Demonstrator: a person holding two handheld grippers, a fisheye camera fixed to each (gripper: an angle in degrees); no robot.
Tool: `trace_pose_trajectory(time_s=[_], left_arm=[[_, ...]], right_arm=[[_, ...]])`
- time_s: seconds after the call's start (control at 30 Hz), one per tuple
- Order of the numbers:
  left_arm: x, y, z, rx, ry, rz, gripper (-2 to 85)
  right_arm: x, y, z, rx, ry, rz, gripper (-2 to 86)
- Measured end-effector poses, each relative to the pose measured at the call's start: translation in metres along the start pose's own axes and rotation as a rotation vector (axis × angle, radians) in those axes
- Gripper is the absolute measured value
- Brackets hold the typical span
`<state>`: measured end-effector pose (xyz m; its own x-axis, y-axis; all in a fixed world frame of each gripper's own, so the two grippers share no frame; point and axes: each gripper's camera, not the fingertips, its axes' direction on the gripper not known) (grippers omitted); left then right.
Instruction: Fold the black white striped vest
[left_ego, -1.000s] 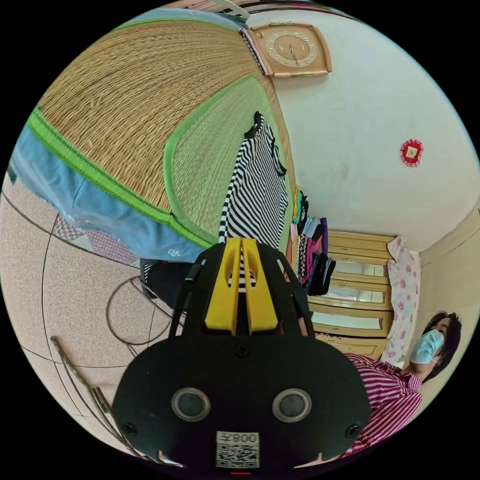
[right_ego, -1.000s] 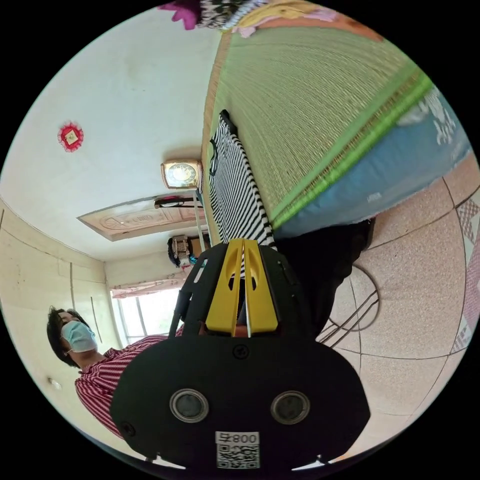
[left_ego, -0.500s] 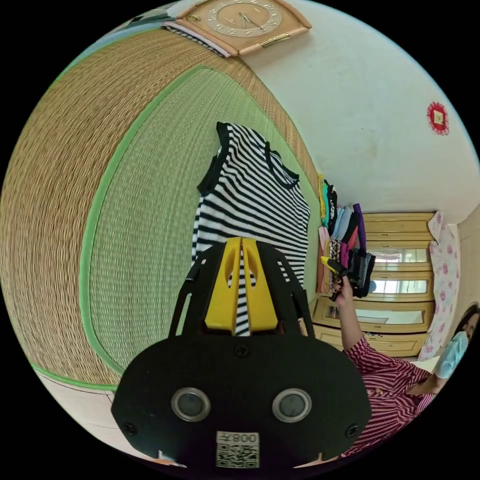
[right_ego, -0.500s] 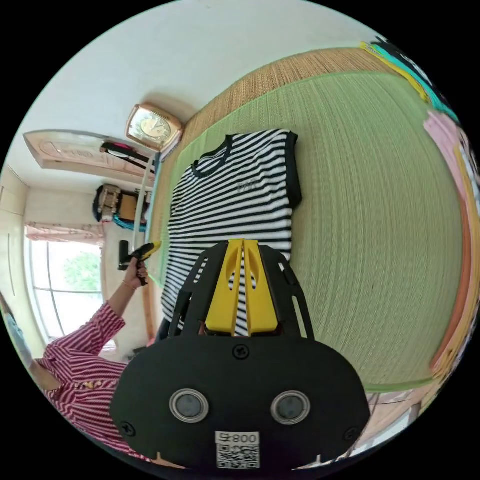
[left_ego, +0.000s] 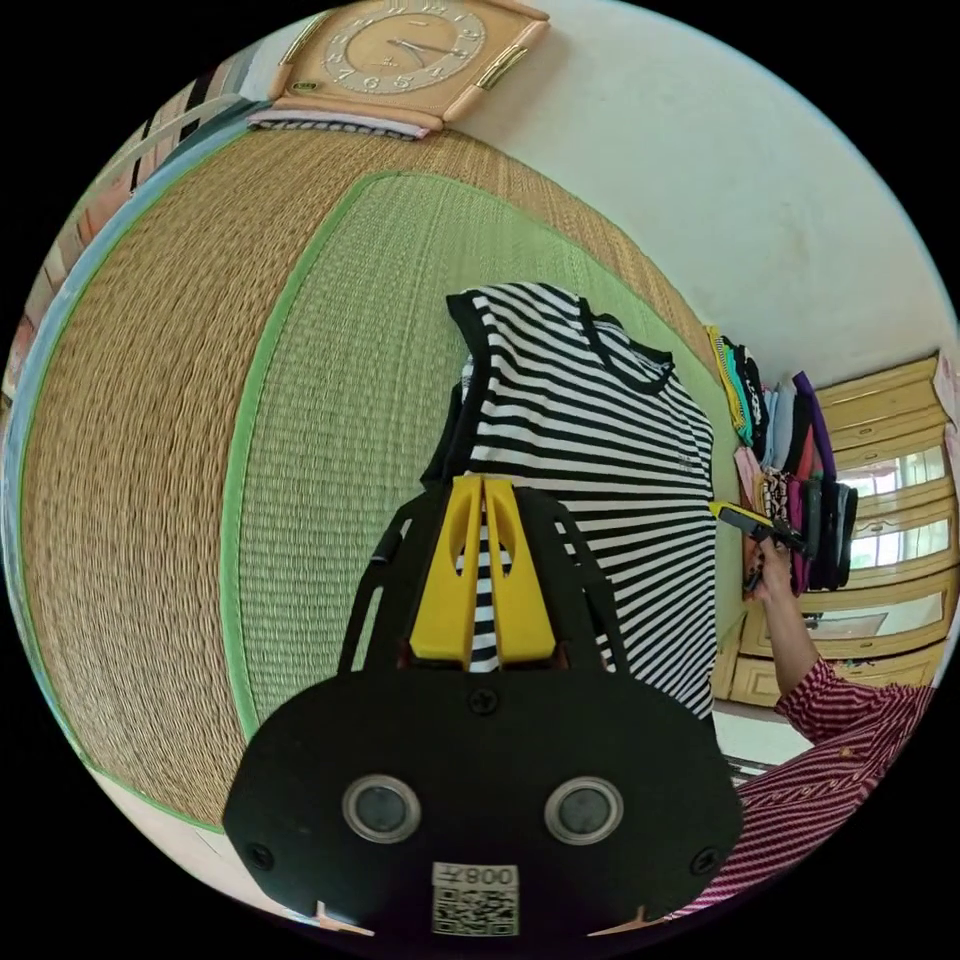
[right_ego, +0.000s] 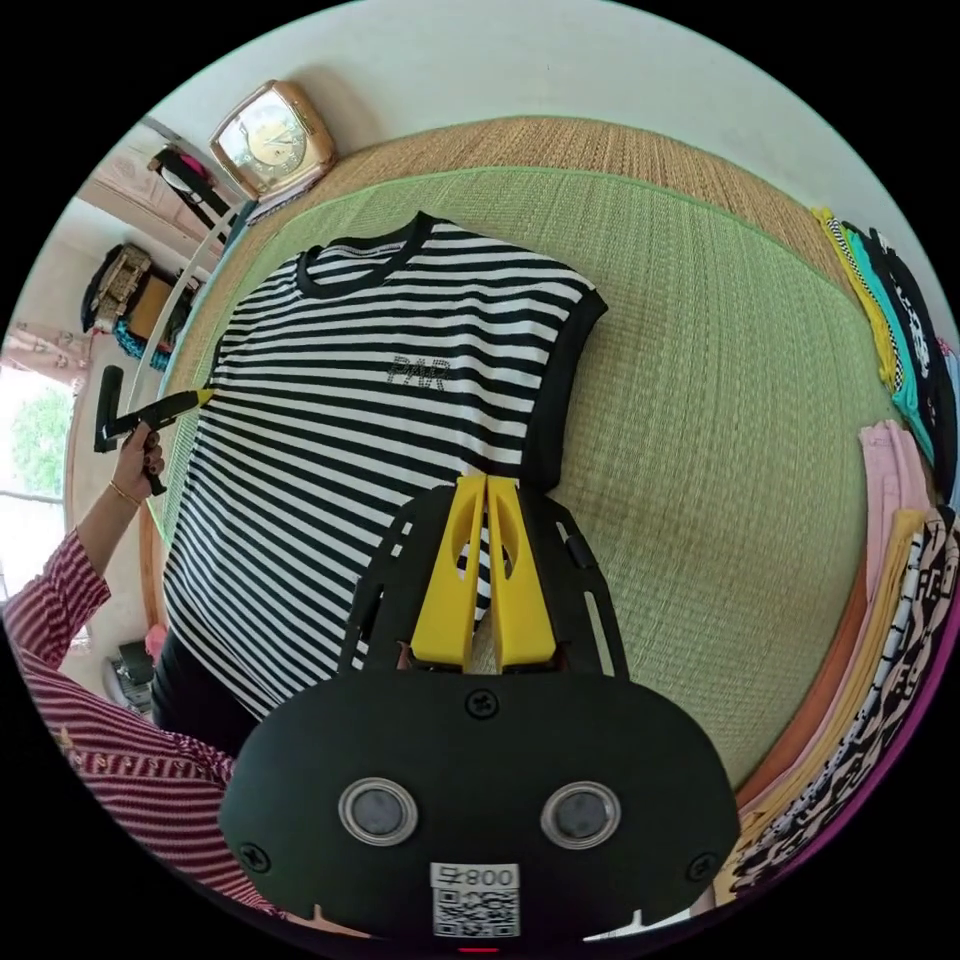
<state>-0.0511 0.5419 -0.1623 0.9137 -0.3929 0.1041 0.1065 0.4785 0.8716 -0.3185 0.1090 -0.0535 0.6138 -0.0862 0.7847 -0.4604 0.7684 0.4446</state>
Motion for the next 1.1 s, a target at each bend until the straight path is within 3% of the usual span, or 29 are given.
trace_pose_trajectory(time_s=[0.17, 0.43, 0.6, 0.8, 1.1], left_arm=[[0.033, -0.03, -0.006, 0.068, 0.045, 0.065, 0.2], [0.059, -0.09, 0.046, 0.011, -0.064, 0.071, 0.1], [0.058, -0.088, 0.052, 0.025, -0.032, 0.066, 0.0], [0.072, -0.1, 0.041, 0.102, 0.012, 0.114, 0.0], [0.064, -0.128, 0.079, 0.077, -0.029, 0.053, 0.1]], right_arm=[[0.001, -0.027, -0.023, 0.151, -0.03, 0.034, 0.0], [0.031, -0.102, 0.04, 0.068, 0.098, 0.131, 0.0], [0.049, -0.087, 0.045, 0.123, 0.026, 0.19, 0.0], [0.006, -0.091, 0.019, 0.269, 0.017, 0.124, 0.0], [-0.038, -0.171, 0.081, 0.161, -0.027, 0.057, 0.0]])
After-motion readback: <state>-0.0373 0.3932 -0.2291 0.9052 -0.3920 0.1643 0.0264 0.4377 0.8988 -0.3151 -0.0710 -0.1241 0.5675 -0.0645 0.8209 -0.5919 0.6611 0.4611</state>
